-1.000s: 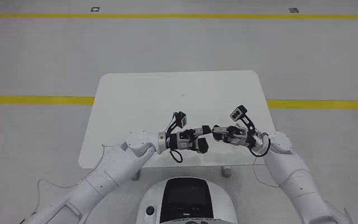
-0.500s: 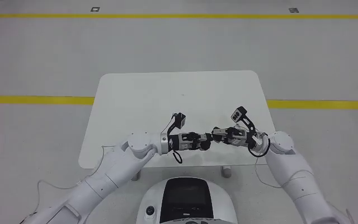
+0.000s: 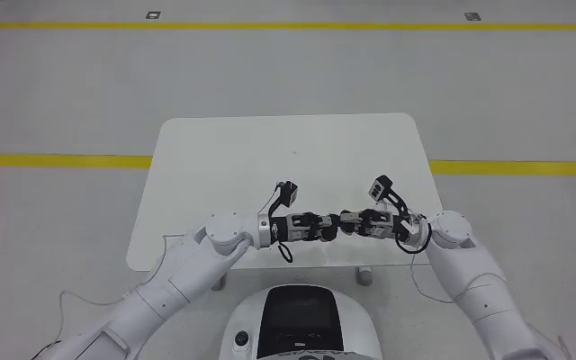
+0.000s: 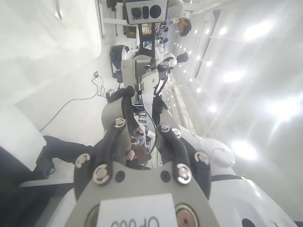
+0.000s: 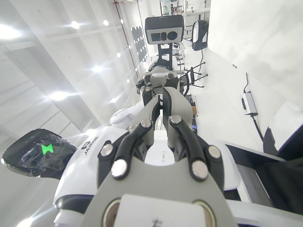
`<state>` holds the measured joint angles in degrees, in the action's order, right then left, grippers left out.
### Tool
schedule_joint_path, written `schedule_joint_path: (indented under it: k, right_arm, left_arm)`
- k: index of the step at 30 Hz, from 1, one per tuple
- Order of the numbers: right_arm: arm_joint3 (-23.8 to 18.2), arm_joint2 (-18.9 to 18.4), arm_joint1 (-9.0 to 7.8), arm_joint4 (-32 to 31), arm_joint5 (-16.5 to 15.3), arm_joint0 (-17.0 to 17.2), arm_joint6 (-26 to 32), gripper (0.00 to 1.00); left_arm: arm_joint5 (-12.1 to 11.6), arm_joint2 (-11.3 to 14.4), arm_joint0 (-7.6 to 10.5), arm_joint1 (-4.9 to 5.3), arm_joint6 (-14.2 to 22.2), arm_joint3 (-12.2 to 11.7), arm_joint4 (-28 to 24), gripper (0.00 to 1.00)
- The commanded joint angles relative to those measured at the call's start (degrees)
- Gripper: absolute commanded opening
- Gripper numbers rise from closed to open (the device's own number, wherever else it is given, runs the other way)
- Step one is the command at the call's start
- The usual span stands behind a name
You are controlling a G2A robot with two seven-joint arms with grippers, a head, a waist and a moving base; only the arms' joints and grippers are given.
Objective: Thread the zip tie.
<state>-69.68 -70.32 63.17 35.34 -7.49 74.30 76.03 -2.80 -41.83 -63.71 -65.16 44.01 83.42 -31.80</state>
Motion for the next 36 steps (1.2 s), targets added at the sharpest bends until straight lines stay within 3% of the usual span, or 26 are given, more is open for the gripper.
schedule_joint_path:
  k: [1,8,18,24,36]
  right_arm:
    - [0.1,0.1,-0.04,-0.2,0.2,-0.1,0.1,0.0]
    - [0.2,0.6,-0.15,-0.7,0.5,-0.4,-0.2,0.0]
    - [0.5,1.2,-0.25,-0.6,0.3,-0.5,0.1,0.0]
    - [0.7,1.1,-0.41,-0.5,0.1,-0.5,0.3,0.0]
    - [0.3,1.2,-0.67,-0.6,0.1,-0.6,0.5,0.0]
  left_arm:
    - [0.2,0.1,0.04,-0.04,0.0,-0.1,0.1,0.17]
    - [0.9,0.3,0.13,-0.2,-0.1,-0.4,0.3,0.13]
    - [1.4,0.5,0.32,-0.44,-0.2,-0.7,0.4,0.15]
    - [1.4,0.5,0.35,-0.52,-0.3,-0.7,0.5,0.08]
    - [1.9,0.5,0.46,-0.67,-0.2,-0.9,0.6,0.09]
